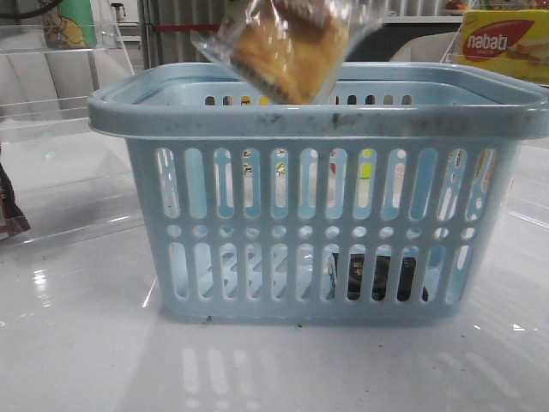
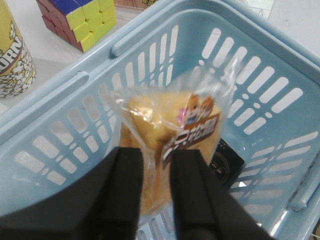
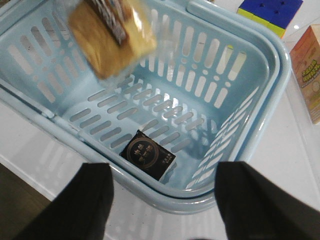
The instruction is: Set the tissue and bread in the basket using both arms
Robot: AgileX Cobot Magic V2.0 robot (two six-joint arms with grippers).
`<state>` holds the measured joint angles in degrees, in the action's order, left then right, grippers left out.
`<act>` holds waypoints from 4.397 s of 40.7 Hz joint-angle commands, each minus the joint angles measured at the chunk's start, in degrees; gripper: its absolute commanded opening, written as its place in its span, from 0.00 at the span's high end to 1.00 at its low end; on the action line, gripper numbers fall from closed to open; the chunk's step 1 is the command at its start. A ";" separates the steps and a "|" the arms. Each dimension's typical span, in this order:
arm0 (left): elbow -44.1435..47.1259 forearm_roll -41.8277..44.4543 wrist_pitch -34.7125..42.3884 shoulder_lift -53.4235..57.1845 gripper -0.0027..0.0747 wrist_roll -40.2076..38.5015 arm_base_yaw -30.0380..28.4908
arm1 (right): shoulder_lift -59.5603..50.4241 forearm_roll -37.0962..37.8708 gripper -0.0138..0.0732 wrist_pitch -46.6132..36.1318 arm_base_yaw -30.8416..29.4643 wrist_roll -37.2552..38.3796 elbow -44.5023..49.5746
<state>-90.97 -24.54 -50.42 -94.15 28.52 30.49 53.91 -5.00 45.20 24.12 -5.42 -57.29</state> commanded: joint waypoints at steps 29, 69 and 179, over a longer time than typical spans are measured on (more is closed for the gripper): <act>20.90 18.74 2.54 30.45 0.45 -13.17 5.34 | -0.85 0.44 0.22 -3.75 -0.05 -0.49 -1.43; 40.36 22.86 6.16 55.26 0.45 -20.28 4.98 | -21.78 0.53 0.22 6.00 -0.05 2.13 11.47; 91.74 19.29 55.57 95.53 0.85 -20.29 -25.62 | -27.06 0.59 0.81 7.33 -0.05 2.13 13.32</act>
<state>0.32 -4.80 0.00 0.30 8.80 5.45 26.53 -4.90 56.14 24.12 -3.32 -42.59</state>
